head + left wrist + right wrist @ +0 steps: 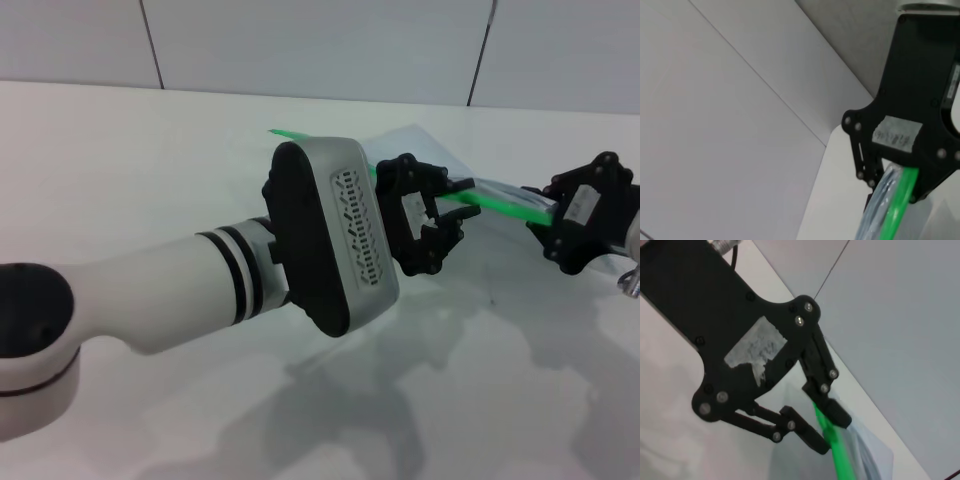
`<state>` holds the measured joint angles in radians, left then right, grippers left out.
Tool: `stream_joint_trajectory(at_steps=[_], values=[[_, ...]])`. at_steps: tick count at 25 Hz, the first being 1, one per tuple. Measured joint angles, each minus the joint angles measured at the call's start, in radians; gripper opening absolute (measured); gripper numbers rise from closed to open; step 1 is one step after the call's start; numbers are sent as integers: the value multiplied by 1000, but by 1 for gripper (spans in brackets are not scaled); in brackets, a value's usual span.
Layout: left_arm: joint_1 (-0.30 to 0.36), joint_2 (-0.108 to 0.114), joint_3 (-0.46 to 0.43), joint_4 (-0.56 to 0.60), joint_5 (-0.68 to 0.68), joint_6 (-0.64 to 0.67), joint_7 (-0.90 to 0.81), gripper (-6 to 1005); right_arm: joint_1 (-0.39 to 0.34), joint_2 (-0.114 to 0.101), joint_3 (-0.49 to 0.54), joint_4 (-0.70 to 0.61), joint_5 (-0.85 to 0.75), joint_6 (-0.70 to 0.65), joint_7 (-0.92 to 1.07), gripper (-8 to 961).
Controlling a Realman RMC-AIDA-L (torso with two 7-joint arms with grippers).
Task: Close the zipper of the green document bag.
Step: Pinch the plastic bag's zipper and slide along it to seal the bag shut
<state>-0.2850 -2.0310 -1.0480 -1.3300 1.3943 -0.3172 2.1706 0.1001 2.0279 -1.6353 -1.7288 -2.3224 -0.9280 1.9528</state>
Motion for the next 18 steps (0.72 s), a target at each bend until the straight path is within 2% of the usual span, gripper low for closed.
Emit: stream_joint_trajectory(at_steps=[7, 12, 18], values=[[-19, -1, 7, 25, 0, 2, 0, 236, 6, 0, -2, 5, 0, 0, 0, 53], [-27, -1, 10, 35, 0, 2, 0, 143, 9, 0, -2, 8, 0, 0, 0, 52], [-27, 0, 38, 38, 0, 50, 25, 129, 9, 0, -1, 9, 0, 0, 0, 53]])
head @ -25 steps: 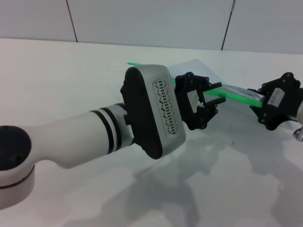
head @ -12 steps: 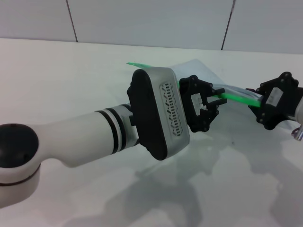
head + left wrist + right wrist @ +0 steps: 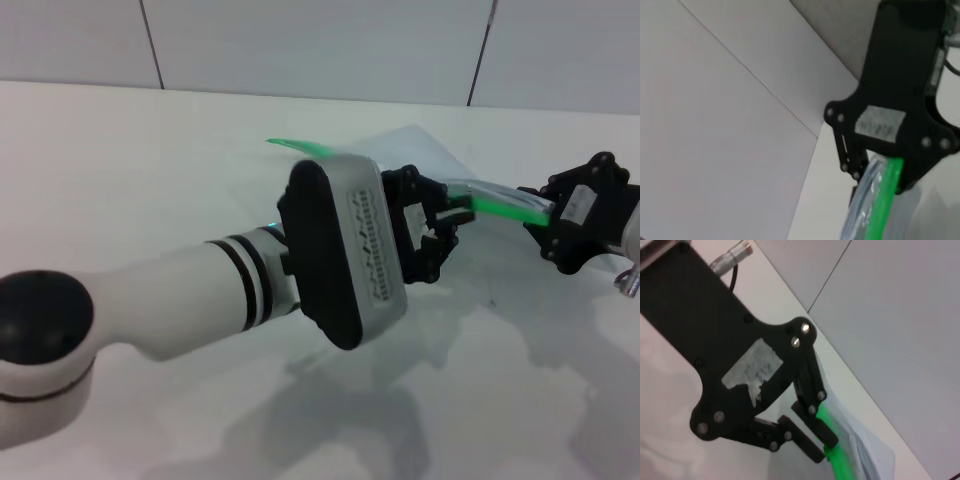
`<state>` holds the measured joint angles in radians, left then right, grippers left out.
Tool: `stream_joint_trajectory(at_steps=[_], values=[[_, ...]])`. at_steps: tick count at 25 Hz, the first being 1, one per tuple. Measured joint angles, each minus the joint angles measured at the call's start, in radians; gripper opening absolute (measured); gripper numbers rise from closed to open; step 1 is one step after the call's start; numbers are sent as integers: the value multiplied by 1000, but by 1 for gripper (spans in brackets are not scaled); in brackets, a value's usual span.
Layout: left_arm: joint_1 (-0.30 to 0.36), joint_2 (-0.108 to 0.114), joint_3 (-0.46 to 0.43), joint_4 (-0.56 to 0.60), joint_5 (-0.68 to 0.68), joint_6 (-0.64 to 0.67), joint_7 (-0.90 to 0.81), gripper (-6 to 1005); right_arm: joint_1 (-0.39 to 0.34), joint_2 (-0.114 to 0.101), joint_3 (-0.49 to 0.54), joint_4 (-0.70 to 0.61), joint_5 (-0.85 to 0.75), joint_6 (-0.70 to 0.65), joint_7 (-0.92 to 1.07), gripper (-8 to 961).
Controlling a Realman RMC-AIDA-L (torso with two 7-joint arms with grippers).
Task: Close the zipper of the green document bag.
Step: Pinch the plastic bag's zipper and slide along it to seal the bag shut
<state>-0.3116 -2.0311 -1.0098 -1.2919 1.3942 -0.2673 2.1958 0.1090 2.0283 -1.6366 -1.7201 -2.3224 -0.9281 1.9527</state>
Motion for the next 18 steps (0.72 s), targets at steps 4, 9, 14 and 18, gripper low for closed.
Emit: stream_joint_trajectory(at_steps=[4, 9, 14, 18], values=[[0, 0, 45, -3, 0, 94, 23, 100, 0, 1, 0, -5, 0, 0, 0, 53], [2, 0, 57, -7, 0, 130, 23, 49, -2, 1, 1, -8, 0, 0, 0, 53], [4, 5, 57, -21, -39, 120, 20, 37, -1, 1, 4, -4, 0, 0, 0, 54], [12, 8, 51, -44, -71, 80, 24, 27, 0, 1, 8, -1, 0, 0, 0, 53]])
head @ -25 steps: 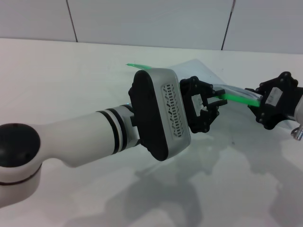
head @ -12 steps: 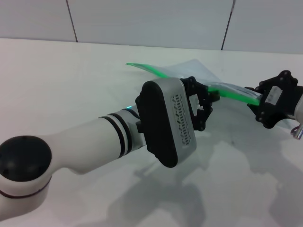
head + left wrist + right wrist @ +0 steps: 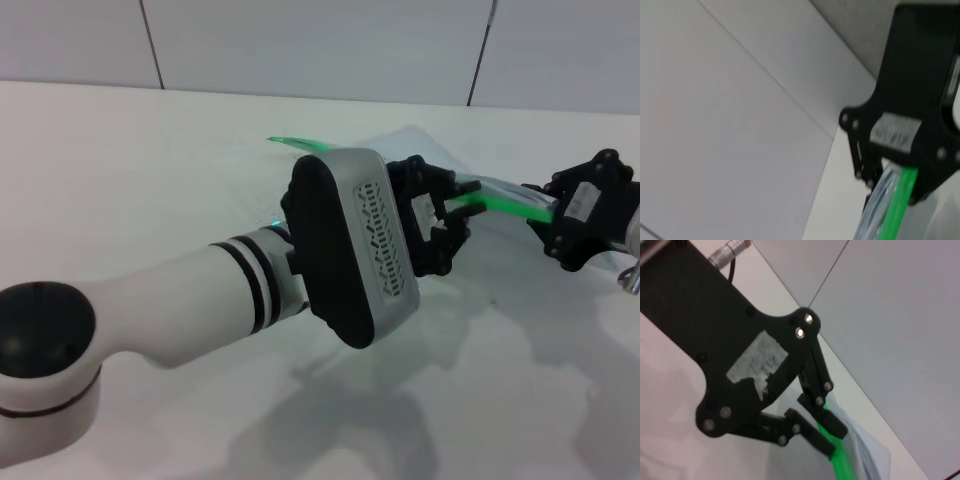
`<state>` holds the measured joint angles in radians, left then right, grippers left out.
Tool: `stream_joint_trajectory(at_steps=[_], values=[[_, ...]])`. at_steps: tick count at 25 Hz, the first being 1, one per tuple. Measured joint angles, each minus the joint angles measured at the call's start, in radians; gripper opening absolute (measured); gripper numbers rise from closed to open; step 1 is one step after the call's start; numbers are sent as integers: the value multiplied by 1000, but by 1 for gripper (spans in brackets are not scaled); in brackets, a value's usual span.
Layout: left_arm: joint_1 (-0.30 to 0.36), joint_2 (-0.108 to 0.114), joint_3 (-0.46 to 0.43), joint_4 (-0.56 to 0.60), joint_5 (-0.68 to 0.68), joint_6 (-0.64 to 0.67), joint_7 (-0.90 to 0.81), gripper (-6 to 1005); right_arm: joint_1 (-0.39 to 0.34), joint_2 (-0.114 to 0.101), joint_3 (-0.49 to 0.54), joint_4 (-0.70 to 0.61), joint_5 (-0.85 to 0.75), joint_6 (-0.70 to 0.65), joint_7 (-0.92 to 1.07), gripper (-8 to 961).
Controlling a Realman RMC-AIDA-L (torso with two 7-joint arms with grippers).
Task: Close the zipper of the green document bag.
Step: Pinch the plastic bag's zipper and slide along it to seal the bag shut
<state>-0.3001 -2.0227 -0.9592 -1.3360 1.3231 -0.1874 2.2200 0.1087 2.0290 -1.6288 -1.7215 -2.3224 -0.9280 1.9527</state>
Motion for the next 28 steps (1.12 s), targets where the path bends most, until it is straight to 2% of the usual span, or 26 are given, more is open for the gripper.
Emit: stream_joint_trajectory(at_steps=[6, 14, 28], values=[[36, 1, -4, -29, -3, -10, 18, 123, 0, -1, 2, 2, 0, 0, 0, 52], [72, 2, -4, -64, -5, -11, 27, 310, -1, -1, 6, -9, 0, -23, 8, 52], [68, -1, 2, -37, -2, -4, 42, 379, 3, 0, 8, -26, 0, -42, 15, 52]])
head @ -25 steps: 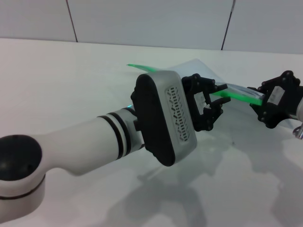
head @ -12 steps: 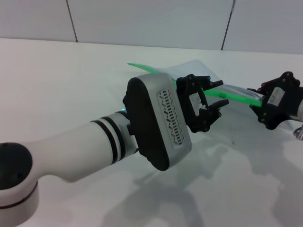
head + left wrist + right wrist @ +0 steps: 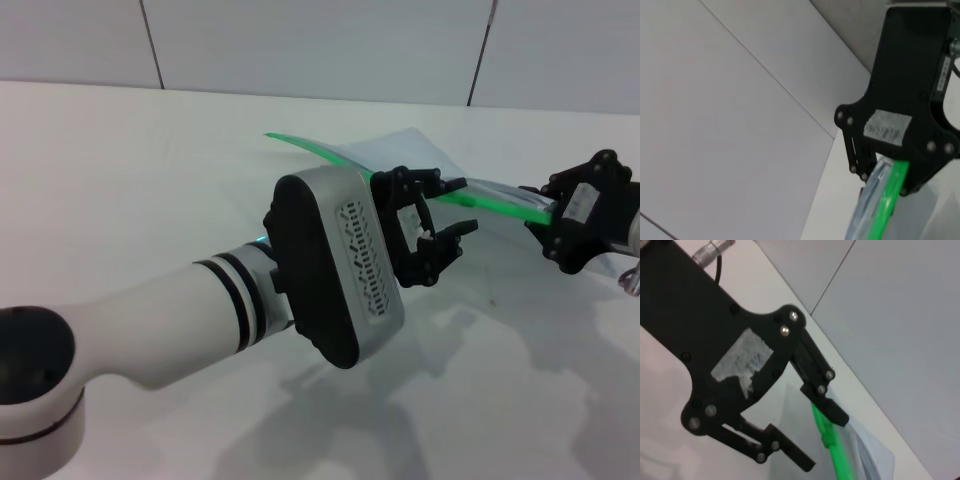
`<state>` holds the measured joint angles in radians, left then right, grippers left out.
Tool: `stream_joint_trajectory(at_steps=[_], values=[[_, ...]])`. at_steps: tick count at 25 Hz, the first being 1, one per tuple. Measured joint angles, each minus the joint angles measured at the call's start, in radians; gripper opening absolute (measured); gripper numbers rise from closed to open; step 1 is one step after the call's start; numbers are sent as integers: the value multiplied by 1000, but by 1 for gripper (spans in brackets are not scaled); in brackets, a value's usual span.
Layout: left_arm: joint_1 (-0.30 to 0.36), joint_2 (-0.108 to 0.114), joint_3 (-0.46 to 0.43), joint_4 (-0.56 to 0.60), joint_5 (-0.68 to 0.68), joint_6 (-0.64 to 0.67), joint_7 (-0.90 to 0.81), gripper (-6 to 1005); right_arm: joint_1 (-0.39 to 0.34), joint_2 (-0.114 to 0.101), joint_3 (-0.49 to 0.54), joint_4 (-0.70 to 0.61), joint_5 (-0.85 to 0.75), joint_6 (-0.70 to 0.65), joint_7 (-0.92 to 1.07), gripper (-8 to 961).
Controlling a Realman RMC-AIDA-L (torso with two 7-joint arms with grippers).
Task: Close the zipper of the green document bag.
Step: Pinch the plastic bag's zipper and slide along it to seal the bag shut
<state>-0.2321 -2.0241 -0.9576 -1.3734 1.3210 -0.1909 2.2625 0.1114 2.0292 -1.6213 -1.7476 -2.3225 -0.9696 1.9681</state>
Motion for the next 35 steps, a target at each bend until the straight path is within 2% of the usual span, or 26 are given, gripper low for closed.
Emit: stream_joint_trajectory(at_steps=[16, 22, 32, 35], values=[[-39, -6, -4, 23, -18, 5, 23, 373, 3, 0, -5, -7, -5, 0, 4, 53], [-33, -6, 1, 17, -19, 5, 25, 285, 2, 0, -2, -7, -7, 0, 11, 53], [-31, -7, -4, 15, -19, 16, 25, 80, 6, 0, -3, -7, -8, 0, 11, 53], [-33, -7, 2, 15, -19, 47, 26, 78, 8, 0, -5, -7, -8, 1, 11, 53]])
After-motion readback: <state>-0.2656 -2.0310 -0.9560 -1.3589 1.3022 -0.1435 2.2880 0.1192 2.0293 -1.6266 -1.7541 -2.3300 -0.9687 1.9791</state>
